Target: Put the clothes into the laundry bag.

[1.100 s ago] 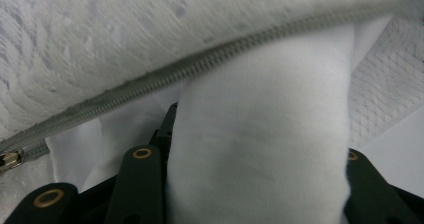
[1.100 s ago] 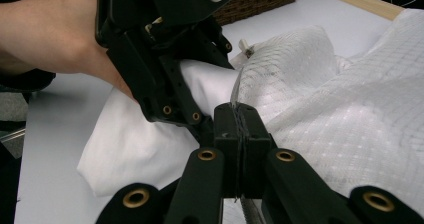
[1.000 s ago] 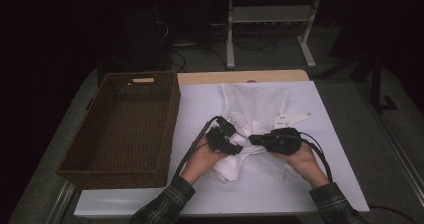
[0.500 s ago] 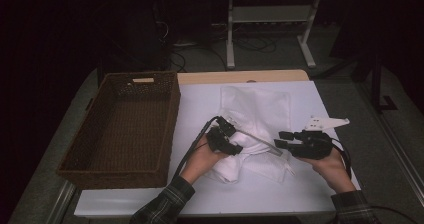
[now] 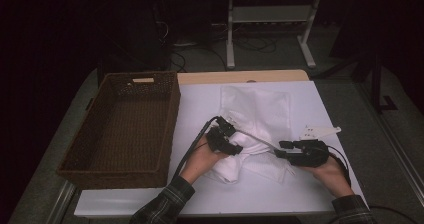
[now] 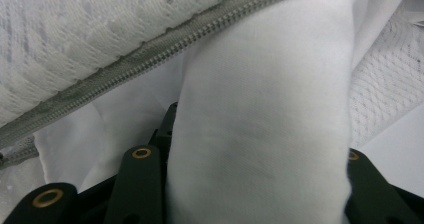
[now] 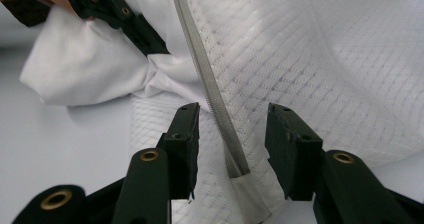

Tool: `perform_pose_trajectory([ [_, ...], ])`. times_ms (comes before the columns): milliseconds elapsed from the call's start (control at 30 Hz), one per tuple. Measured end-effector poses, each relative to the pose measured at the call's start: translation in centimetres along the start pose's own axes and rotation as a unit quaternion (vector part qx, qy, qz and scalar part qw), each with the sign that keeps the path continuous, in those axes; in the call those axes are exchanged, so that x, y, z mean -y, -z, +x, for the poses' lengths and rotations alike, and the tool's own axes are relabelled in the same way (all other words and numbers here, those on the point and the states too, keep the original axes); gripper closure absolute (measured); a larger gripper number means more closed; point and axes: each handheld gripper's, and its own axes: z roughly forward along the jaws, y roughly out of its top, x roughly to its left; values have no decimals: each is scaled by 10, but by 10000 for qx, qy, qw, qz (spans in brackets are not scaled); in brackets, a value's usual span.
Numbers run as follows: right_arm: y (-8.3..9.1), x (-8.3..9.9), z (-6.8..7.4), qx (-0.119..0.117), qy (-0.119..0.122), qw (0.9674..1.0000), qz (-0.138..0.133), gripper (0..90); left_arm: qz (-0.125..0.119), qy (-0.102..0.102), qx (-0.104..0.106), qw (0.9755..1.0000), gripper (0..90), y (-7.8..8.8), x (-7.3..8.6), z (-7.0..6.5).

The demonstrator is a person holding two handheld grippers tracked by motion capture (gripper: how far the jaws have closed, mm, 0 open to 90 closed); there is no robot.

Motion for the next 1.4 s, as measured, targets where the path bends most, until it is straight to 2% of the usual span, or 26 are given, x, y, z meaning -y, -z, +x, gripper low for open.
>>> perform_pose_trajectory([
  [133, -2, 0, 0, 8, 12, 10000, 3, 570, -3, 7, 3, 10000, 534, 0, 0, 0],
  [167, -7, 0, 0, 67, 83, 9999, 75, 633, -2, 6, 3, 10000, 534, 0, 0, 0],
  [200, -7, 0, 0, 67, 83, 9999, 75, 633, -2, 6, 3, 10000, 534, 0, 0, 0],
  [267, -10, -1, 0, 79, 169, 9997, 175, 704, -8, 5, 3, 10000, 534, 0, 0, 0],
  [500, -3, -1, 1, 34, 200, 9997, 128, 840, -18, 14, -7, 10000, 536, 0, 0, 0],
  [700, 2, -3, 3, -13, 208, 9998, 34, 860, -18, 81, 31, 10000, 549, 3, -1, 2],
  [733, 2, -4, 4, -21, 214, 9998, 14, 861, -34, 150, -6, 9999, 549, 7, -3, 1],
  [867, 4, -11, 7, -27, 249, 9996, -98, 861, -40, 144, -46, 9999, 554, 10, -5, -1],
  [967, 5, -17, 9, -16, 265, 9994, -202, 860, -95, 244, -44, 9996, 554, 14, -11, -1],
  [1100, 8, -20, 10, -16, 276, 9991, -315, 860, -124, 270, -19, 9996, 553, 14, -14, 0],
  [1167, 8, -20, 10, -16, 276, 9991, -315, 860, -133, 331, -36, 9994, 552, 14, -20, 1],
  [1233, 12, -24, 8, 18, 248, 9987, -453, 860, -131, 390, -44, 9991, 552, 13, -27, 5],
  [1400, 14, -28, 9, 9, 281, 9982, -522, 860, -150, 547, -101, 9983, 552, 7, -33, 10],
])
